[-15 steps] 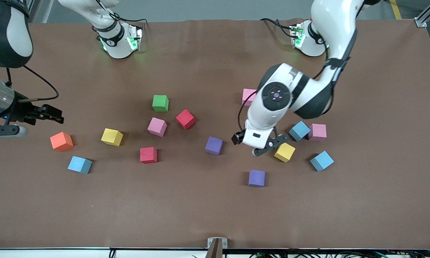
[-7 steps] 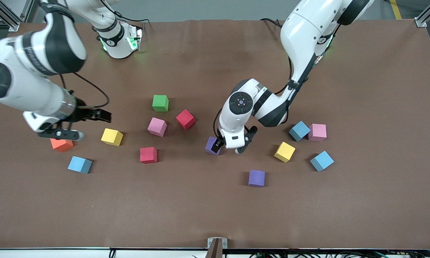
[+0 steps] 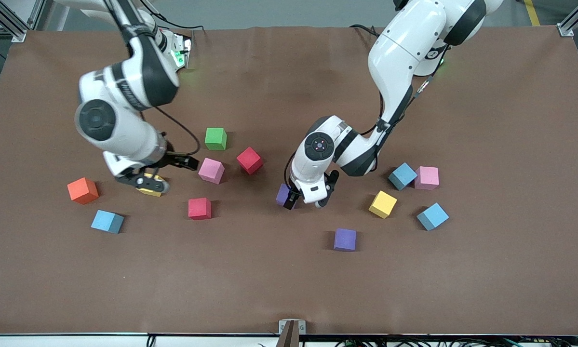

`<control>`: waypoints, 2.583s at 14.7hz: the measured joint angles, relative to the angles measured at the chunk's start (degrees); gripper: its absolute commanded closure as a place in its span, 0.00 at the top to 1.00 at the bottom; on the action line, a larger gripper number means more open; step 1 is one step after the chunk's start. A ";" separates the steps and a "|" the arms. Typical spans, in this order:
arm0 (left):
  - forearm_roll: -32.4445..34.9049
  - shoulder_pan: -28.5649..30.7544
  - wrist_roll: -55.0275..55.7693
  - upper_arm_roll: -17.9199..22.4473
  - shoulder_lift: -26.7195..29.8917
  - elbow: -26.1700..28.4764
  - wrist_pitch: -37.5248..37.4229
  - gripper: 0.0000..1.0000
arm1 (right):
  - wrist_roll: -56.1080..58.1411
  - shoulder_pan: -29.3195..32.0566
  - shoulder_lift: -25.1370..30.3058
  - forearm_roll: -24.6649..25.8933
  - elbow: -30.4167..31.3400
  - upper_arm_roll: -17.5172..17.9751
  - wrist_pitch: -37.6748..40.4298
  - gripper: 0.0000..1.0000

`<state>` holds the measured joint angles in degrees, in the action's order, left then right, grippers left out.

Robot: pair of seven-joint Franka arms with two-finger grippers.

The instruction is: Arrange 11 blocks into digit 3

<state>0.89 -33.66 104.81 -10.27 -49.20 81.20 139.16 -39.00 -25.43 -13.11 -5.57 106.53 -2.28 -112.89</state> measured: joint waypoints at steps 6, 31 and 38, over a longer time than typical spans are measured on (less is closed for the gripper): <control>0.05 -0.63 -6.33 0.00 -1.75 -0.35 2.94 0.28 | -24.12 -12.33 -7.09 -0.03 2.74 0.16 -10.21 1.00; 0.52 -1.68 -58.46 -8.17 16.96 28.97 1.28 0.25 | -31.44 -14.12 -17.54 -6.92 2.63 0.05 -16.48 0.34; 0.53 -3.94 -57.35 -8.16 15.70 29.06 2.76 0.26 | -32.83 -13.96 -17.52 -11.03 2.23 -0.94 -16.84 0.17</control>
<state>1.41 -37.61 47.46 -18.43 -33.50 110.26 141.93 -71.83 -39.38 -30.64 -16.60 108.75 -3.22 -129.73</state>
